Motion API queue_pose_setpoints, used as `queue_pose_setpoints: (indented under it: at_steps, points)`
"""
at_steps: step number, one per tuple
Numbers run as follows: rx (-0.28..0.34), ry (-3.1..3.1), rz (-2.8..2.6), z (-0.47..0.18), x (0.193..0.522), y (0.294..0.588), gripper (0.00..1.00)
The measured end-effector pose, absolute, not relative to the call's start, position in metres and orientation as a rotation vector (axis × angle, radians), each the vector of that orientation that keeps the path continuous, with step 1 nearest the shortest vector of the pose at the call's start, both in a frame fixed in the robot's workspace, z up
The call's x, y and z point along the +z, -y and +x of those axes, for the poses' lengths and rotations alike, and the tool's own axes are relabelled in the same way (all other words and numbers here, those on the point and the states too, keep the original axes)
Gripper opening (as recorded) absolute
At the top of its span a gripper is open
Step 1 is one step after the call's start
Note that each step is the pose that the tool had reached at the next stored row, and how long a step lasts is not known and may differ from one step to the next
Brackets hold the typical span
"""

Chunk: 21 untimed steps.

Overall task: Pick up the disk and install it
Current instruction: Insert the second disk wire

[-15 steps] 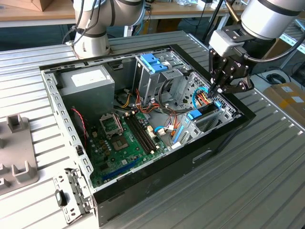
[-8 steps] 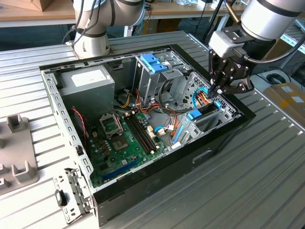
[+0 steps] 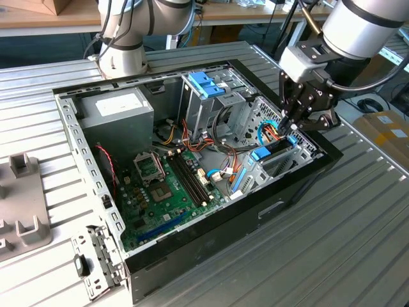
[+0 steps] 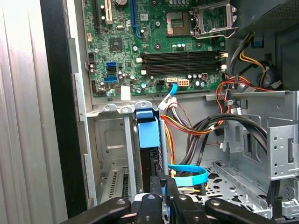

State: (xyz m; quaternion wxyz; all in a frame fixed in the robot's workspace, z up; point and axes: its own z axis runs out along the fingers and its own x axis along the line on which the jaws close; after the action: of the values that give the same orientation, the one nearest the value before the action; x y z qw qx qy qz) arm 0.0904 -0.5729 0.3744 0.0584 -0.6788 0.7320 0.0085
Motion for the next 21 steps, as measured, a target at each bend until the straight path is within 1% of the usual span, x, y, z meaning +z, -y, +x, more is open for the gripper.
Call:
queue_pose_setpoints:
  at_steps: [21]
  points:
    - [0.026, -2.218, -2.057, 0.079, 0.368, 0.580, 0.16]
